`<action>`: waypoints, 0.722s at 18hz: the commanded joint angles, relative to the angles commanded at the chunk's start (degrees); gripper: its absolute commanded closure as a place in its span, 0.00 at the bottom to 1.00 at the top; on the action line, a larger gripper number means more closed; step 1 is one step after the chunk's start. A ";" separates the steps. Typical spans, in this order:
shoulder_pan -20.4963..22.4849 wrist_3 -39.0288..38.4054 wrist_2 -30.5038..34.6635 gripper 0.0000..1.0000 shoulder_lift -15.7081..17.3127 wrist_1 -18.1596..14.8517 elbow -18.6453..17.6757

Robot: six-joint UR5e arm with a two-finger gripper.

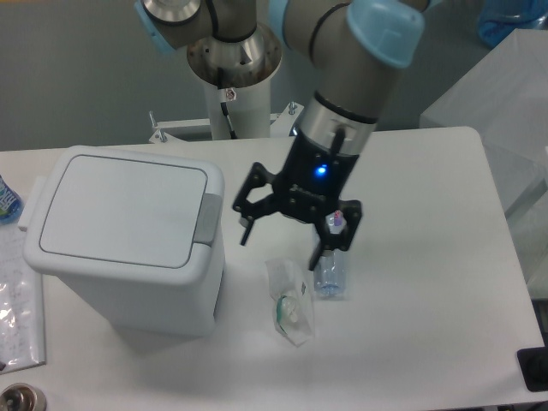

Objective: Open the trash can
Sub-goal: 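Move the gripper over the bottle toward the trash can's grey button, then press down on the grey button at the lid edge with the gripper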

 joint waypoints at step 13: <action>-0.18 0.17 -1.06 0.00 1.85 1.93 -3.26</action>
